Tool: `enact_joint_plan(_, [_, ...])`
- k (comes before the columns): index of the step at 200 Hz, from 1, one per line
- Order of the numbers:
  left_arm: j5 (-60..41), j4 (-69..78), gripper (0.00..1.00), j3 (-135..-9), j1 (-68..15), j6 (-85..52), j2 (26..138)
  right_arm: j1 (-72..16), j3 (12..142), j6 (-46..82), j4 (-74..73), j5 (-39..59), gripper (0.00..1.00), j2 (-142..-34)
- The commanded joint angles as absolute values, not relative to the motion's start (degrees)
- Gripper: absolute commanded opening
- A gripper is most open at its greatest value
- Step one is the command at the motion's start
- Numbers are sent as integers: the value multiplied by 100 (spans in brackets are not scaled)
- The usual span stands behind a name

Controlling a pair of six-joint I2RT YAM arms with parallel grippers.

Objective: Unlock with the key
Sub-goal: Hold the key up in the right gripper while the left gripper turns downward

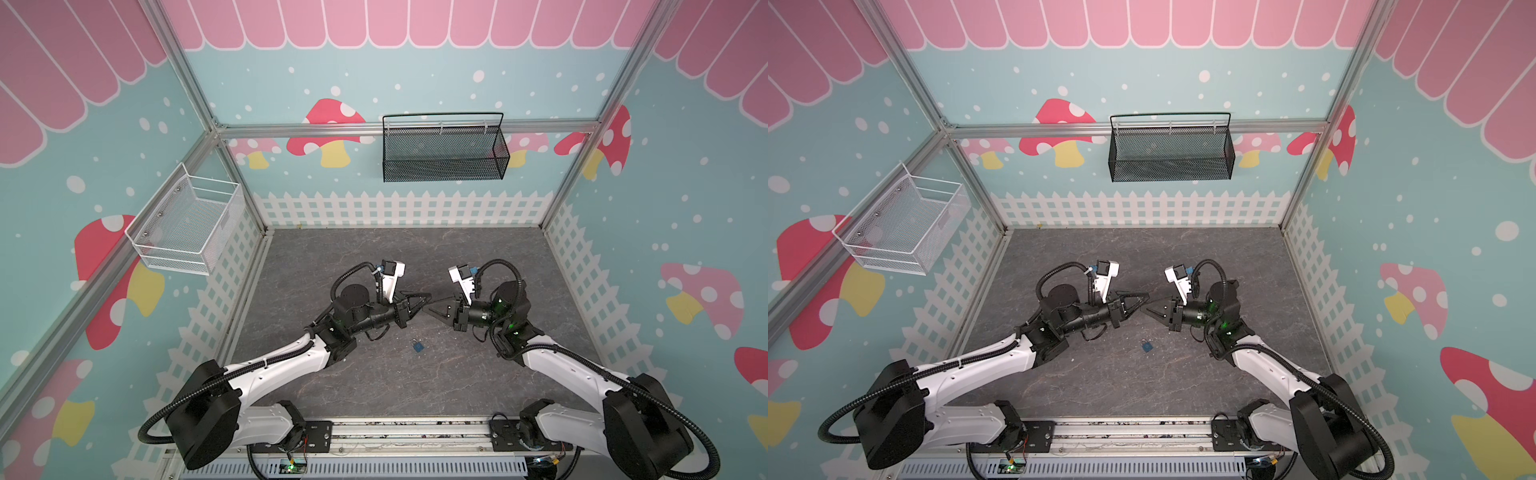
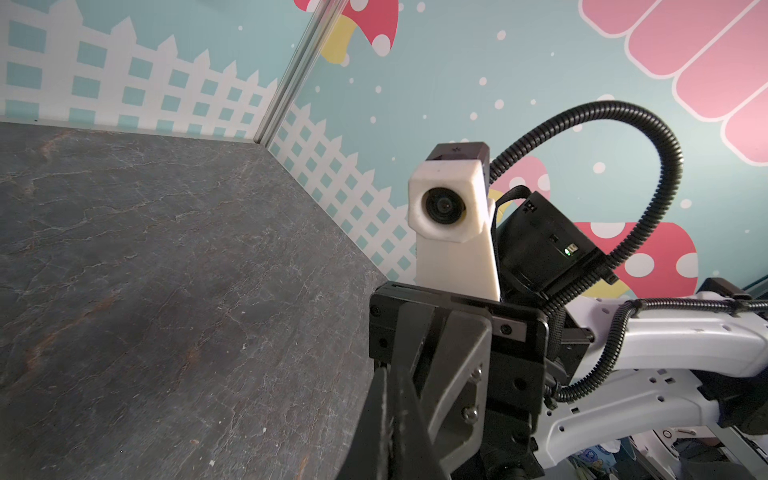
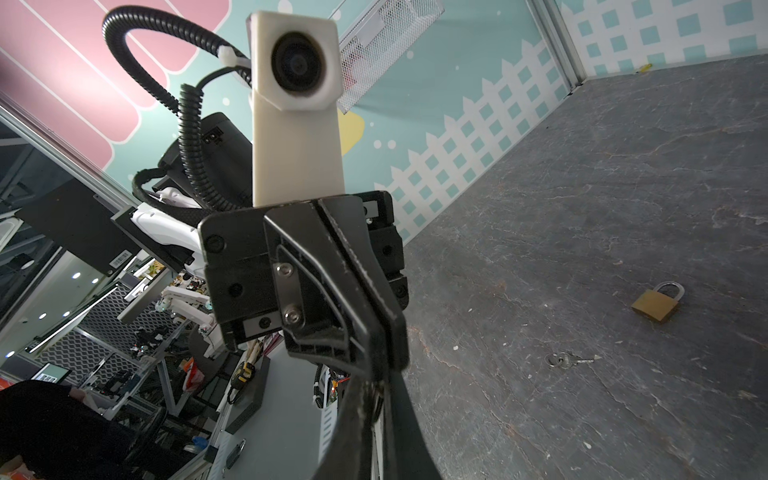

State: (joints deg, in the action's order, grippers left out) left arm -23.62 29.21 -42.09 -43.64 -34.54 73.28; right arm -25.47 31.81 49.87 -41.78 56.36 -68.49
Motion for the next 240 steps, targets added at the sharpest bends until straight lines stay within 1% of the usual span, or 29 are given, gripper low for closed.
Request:
enact_joint_plan(1, [-2294,2682,0,-4410,-4376,-3384,7206,-2444,3098,5018,-4324,5498,0,-6820])
enact_joint_plan(6, [-2301,2676,1,-4427,-4370,-3388,7199,-2443,3102,5010,-4323,5488,0,-6810])
enact_joint_plan(13, [-2299,2672,6,-4445,-4371,-3411,7200,-2435,3103,5009,-4307,5487,0,-6812])
enact_joint_plan(27, [-2303,2672,23,-4456,-4370,-3420,7185,-2418,3103,5005,-4300,5493,0,-6798])
enact_joint_plan(47, [-2162,2639,44,-4428,-4368,-3423,7092,-2382,3100,4950,-4148,5420,0,-6746])
enact_joint_plan(64, [-1894,2576,53,-4337,-4370,-3533,6926,-2327,3098,4884,-3925,5375,0,-6676])
enact_joint_plan(72, [-1741,2545,56,-4281,-4368,-3608,6817,-2305,3123,4773,-3691,5306,0,-6637])
enact_joint_plan(92, [-1106,2011,59,-4208,-4406,-3896,6522,-2239,3283,4297,-2742,5018,0,-6545])
enact_joint_plan(126, [455,45,60,-4321,-4884,-4343,6099,-2073,3313,3675,-1507,4358,0,-6434])
enact_joint_plan(141, [1035,-942,61,-4504,-5166,-4845,6093,-1983,3321,3453,-1117,4216,0,-6489])
enact_joint_plan(150, [1089,-1350,61,-4575,-5301,-5067,6136,-1947,3343,3307,-861,4064,0,-6513])
enact_joint_plan(180, [1393,-2000,62,-4679,-5809,-5620,6538,-1822,3345,2950,-261,3503,0,-6632])
enact_joint_plan(209, [1544,-2502,62,-5026,-6110,-5837,7344,-1696,3287,2823,-106,3342,0,-6847])
enact_joint_plan(240, [1556,-2721,61,-5498,-6286,-5892,8247,-1576,3257,2797,-133,3321,0,-7068])
